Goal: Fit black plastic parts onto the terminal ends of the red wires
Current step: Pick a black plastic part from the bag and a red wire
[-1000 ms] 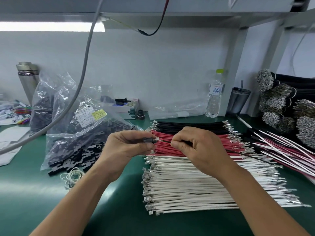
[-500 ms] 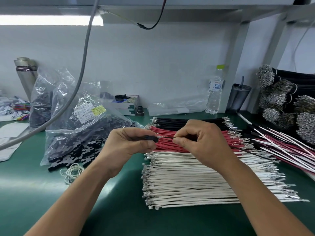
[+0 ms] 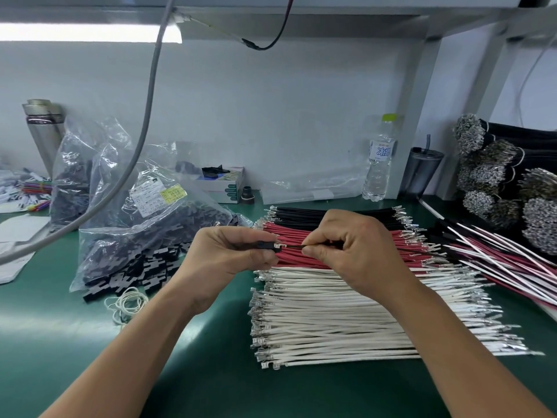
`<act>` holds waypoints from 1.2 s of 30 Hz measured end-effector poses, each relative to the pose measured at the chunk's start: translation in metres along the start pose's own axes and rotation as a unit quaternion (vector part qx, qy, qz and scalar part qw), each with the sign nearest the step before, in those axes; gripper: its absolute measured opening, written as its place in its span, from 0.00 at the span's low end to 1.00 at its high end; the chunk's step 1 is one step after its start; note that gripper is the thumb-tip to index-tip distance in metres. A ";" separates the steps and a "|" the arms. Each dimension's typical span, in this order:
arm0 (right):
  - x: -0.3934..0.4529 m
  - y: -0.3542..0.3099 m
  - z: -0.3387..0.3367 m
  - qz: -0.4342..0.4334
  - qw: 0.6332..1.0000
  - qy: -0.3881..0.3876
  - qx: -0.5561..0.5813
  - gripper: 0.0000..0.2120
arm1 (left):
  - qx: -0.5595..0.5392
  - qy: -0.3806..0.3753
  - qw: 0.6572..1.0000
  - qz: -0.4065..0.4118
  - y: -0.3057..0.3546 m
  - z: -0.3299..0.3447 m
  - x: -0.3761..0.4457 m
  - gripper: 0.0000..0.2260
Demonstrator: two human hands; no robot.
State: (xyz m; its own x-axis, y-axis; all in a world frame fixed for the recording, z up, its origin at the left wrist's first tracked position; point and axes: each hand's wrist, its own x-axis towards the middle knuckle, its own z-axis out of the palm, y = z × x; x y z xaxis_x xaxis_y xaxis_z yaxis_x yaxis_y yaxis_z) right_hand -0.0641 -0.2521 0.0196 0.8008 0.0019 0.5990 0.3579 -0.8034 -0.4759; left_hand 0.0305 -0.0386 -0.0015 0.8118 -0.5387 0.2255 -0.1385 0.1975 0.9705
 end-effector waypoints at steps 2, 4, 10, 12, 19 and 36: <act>0.001 0.001 0.000 0.005 1.000 -0.014 0.013 0.03 | 0.018 0.006 1.000 0.009 0.001 0.000 0.000 0.17; 0.003 0.004 -0.003 0.017 0.999 -0.029 0.011 0.02 | 0.045 0.005 0.999 0.021 0.001 0.002 0.000 0.15; 0.001 0.004 0.008 0.020 0.999 -0.036 -0.006 0.03 | 0.109 0.013 0.993 0.041 0.000 0.003 0.000 0.12; 0.000 0.006 0.013 0.039 0.999 -0.017 0.014 0.04 | 0.097 0.021 0.994 0.038 0.001 0.001 -0.001 0.12; -0.004 0.004 0.023 0.003 0.998 0.024 -0.064 0.04 | 0.157 0.056 0.986 0.024 -0.009 0.004 0.004 0.11; -0.003 0.004 0.033 -0.007 1.000 0.010 0.008 0.03 | 0.072 0.022 0.997 0.033 -0.009 0.007 0.001 0.11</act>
State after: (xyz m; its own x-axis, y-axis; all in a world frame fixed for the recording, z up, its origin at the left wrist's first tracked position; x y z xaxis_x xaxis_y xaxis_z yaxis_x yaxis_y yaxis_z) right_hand -0.0493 -0.2361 -0.0052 0.7861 0.0015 0.6181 0.3768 -0.7939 -0.4772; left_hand 0.0286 -0.0472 -0.0093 0.8214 -0.4917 0.2889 -0.2703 0.1104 0.9564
